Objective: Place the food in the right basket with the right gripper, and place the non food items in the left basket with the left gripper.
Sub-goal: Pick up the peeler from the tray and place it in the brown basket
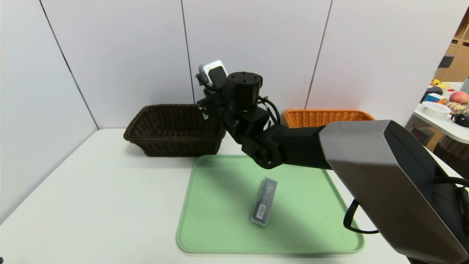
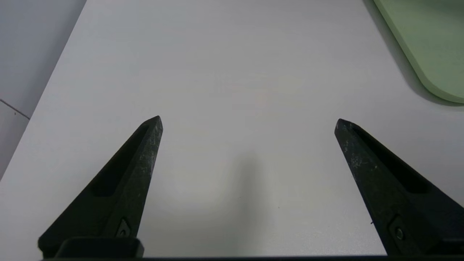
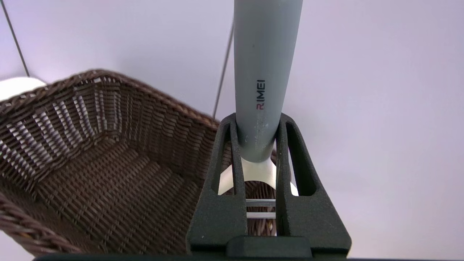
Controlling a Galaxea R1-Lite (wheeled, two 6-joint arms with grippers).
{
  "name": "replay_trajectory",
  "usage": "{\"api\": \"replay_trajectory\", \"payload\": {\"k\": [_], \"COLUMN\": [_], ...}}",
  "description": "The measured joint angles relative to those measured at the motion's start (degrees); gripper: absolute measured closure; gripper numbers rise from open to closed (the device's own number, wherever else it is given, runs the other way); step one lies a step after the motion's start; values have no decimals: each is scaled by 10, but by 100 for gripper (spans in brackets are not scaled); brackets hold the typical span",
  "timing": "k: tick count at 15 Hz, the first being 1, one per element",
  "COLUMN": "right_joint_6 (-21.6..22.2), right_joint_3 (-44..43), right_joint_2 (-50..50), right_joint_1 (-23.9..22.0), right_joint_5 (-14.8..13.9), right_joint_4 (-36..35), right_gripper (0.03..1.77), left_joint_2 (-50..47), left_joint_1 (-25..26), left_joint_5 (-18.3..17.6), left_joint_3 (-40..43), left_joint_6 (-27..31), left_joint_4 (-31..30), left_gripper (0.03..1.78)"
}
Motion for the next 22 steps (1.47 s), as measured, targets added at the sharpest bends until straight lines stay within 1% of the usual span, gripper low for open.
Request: {"api": "replay_trajectory", "payload": {"k": [3,7,10,15,22], "right_joint_6": [-50,-39,-34,-36,-38], "right_joint_3": [0,0,0,0,0], "right_joint_2": [18,26,32,35,53], "right_joint_1": [16,61,83,84,68], "right_joint_5": [0,-3,-18,-24,-25], "right_joint_4": [-79,-84,-78,-79,-84], "right_gripper": [155,155,155,155,155], "left_joint_2": [-1,-3,-5,-10,-10], "left_joint_1": [0,0,0,0,0], "left_joint_5": [-3,-4,-4,-4,-5], "left_joint_3": [1,-3,-5,-3,2], "left_joint_6": [0,0,0,0,0], "left_joint_4": [0,0,-1,0,1], "left_gripper": [12,12,12,12,12]}}
